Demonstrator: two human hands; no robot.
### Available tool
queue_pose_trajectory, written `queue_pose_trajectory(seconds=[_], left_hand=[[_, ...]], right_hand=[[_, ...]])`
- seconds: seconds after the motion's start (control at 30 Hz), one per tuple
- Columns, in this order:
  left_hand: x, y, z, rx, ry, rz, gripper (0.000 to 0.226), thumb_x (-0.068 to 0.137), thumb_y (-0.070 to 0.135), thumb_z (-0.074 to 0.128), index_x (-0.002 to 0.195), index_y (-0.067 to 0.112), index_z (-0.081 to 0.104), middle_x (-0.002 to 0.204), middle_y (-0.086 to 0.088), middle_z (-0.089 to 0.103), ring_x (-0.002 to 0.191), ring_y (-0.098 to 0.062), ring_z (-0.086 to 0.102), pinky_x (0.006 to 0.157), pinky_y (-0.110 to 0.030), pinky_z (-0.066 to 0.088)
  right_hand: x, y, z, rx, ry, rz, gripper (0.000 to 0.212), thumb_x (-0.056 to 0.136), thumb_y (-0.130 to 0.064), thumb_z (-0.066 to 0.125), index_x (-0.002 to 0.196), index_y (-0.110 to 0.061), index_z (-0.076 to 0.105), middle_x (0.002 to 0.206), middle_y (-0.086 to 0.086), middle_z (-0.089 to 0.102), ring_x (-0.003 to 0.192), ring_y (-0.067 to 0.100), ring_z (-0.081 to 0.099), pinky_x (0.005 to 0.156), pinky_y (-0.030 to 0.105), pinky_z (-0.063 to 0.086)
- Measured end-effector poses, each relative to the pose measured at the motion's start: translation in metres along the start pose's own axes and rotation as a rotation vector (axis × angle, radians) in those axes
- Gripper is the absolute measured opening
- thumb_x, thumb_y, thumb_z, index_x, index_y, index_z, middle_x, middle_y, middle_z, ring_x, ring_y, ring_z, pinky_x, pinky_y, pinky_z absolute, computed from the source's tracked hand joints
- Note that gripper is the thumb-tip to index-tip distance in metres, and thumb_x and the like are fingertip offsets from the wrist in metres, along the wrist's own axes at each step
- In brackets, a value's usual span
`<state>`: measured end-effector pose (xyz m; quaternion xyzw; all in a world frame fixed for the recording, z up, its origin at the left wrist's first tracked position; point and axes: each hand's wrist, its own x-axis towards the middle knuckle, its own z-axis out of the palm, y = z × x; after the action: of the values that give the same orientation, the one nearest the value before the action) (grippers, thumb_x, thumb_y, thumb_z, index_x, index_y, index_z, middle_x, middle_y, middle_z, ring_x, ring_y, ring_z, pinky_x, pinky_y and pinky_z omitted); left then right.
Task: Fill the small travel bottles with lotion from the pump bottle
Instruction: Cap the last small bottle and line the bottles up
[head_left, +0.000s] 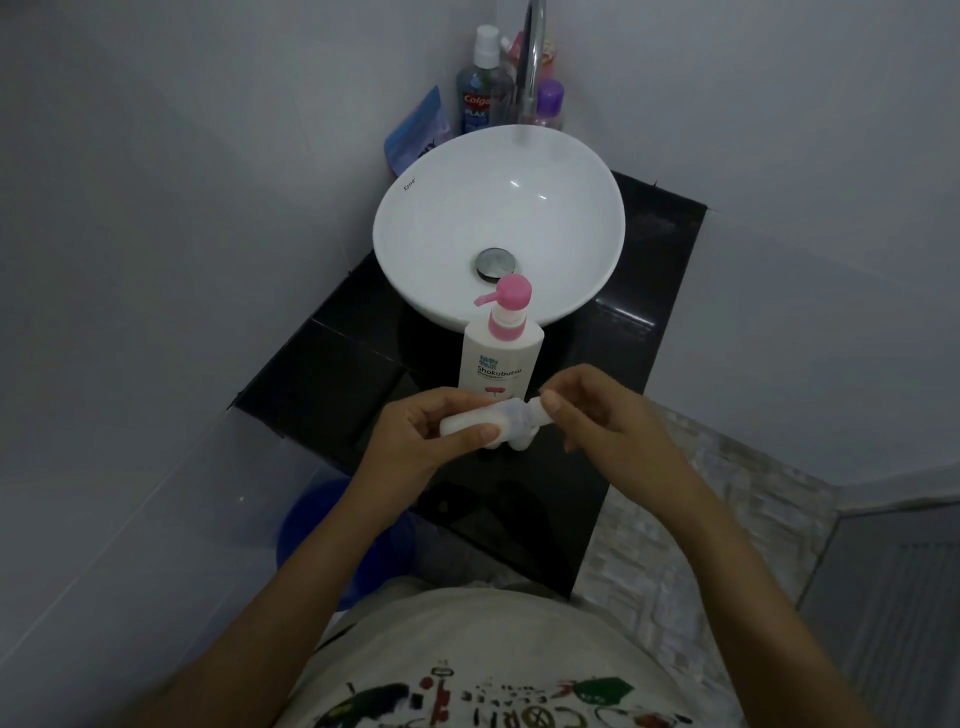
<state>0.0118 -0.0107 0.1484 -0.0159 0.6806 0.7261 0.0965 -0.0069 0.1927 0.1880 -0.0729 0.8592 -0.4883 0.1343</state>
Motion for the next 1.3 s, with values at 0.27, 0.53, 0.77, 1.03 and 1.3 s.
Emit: queue_pose_trajectory(seconds=[0.27,0.53,0.77,1.03,1.3], left_hand=[[0.001,0.002,0.0,-0.012,-0.009,0.007,0.025,0.077,0.003,0.068,0.099,0.014,0.069,0.094,0.008,0.073,0.094,-0.004,0.067,0.074,-0.016,0.053],[0.002,0.001,-0.002,-0.029,-0.005,-0.001,0.025,0.076,0.004,0.069,0.099,0.014,0.07,0.094,0.009,0.074,0.096,-0.004,0.067,0.075,-0.015,0.053],[0.003,-0.001,-0.002,-0.038,0.0,0.0,0.024,0.077,0.0,0.068,0.098,0.012,0.07,0.091,0.011,0.074,0.093,-0.004,0.068,0.074,-0.015,0.053],[0.005,-0.001,-0.001,-0.043,0.006,-0.011,0.024,0.078,-0.001,0.068,0.099,0.01,0.07,0.091,0.009,0.074,0.093,-0.004,0.068,0.074,-0.015,0.053],[0.0,-0.004,0.003,-0.041,0.007,-0.017,0.027,0.077,0.003,0.069,0.103,0.006,0.069,0.097,0.005,0.073,0.096,-0.006,0.067,0.076,-0.016,0.053]], right_hand=[[0.002,-0.002,0.005,-0.006,0.064,0.0,0.024,0.087,-0.04,0.055,0.085,-0.018,0.063,0.073,0.008,0.066,0.053,0.01,0.058,0.054,0.021,0.048],[0.005,-0.001,0.003,-0.023,0.043,-0.011,0.024,0.089,-0.035,0.055,0.08,-0.016,0.065,0.063,-0.001,0.062,0.05,0.003,0.055,0.05,0.011,0.043],[0.004,0.0,0.0,0.047,-0.033,-0.024,0.01,0.087,-0.023,0.062,0.095,-0.019,0.065,0.081,0.003,0.068,0.062,0.008,0.062,0.06,0.015,0.051],[0.002,0.0,-0.003,0.08,-0.011,-0.02,0.015,0.084,-0.022,0.064,0.099,-0.021,0.063,0.084,0.0,0.066,0.072,0.007,0.063,0.068,0.015,0.052],[-0.001,-0.003,-0.003,0.077,-0.054,0.009,0.018,0.084,-0.022,0.065,0.101,-0.021,0.064,0.081,-0.004,0.065,0.065,0.002,0.061,0.056,0.009,0.047]])
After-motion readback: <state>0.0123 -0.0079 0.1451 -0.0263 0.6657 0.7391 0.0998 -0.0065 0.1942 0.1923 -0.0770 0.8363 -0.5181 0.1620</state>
